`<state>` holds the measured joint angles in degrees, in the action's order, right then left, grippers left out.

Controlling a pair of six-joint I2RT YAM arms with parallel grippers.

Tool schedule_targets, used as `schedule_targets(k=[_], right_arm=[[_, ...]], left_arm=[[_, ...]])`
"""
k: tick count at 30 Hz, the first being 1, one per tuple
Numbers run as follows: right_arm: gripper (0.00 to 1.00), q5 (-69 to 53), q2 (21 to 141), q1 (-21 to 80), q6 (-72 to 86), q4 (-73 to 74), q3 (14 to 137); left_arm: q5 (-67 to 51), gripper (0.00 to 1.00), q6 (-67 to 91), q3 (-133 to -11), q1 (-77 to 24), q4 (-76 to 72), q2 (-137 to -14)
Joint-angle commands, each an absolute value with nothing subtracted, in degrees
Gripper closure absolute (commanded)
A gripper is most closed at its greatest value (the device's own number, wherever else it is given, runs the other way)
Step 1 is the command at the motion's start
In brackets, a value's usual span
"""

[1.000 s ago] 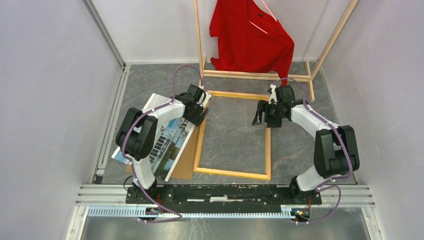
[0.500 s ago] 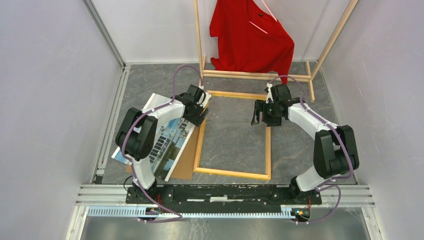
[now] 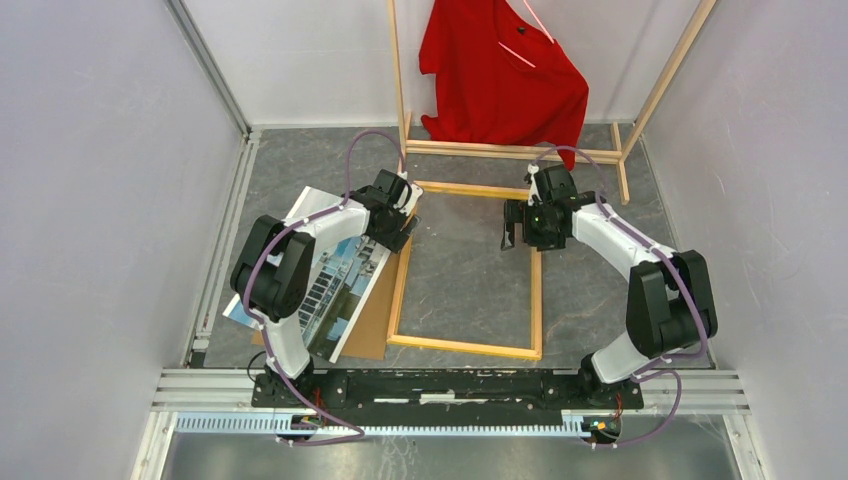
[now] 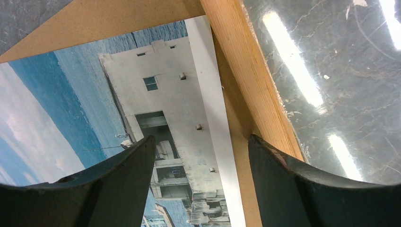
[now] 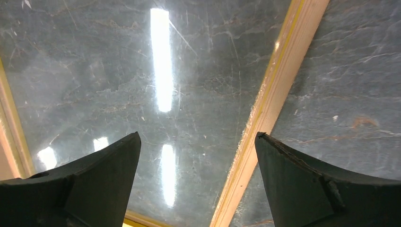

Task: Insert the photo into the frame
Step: Place the photo frame item in the photo frame.

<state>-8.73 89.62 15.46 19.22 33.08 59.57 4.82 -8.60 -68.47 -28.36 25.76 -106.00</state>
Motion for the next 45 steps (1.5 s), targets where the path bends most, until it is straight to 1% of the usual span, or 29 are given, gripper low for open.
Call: schedule_targets(k=[1,5,12,19,26,30,33,38,41,45], right_arm=[[0.02,-3.49,88.75,16.74,17.56,35.10,63.94],[0.02,-1.51,88.28,17.12,17.47,35.58,64.28],[0.02,-1.91,86.48,16.74,17.31,35.29,65.09],[0.02,-6.99,81.58,11.94,17.65,33.23,63.61],[0.02,-9.12,75.00,11.89,18.18,27.73,58.82],[0.02,-15.07,71.96,12.44,21.88,21.20,54.78],[0.02,-13.03,71.91,17.00,25.36,18.81,55.78],[0.02,-10.39,78.15,28.04,31.34,14.86,61.09],[0.02,-7.94,85.24,35.92,34.15,12.24,65.91],[0.04,-6.29,98.61,44.72,37.00,13.22,78.41]], left_arm=[[3.94,0.21,-7.59,-67.15,-28.96,24.37,-106.10],[4.01,0.21,-7.61,-67.08,-28.93,24.50,-106.02],[3.93,0.21,-8.00,-66.82,-28.85,24.46,-105.72],[2.34,0.21,-7.54,-65.23,-29.30,22.60,-103.27],[1.73,0.21,-7.28,-67.67,-31.71,23.54,-104.85],[1.89,0.20,-7.92,-70.63,-30.93,26.59,-104.22],[1.51,0.19,-9.34,-74.12,-27.39,31.37,-101.23],[0.40,0.18,-12.52,-79.98,-16.69,38.22,-96.19],[5.23,0.18,-15.07,-79.04,-10.60,38.06,-93.63],[12.61,0.20,-16.63,-78.23,-0.68,36.37,-93.99]])
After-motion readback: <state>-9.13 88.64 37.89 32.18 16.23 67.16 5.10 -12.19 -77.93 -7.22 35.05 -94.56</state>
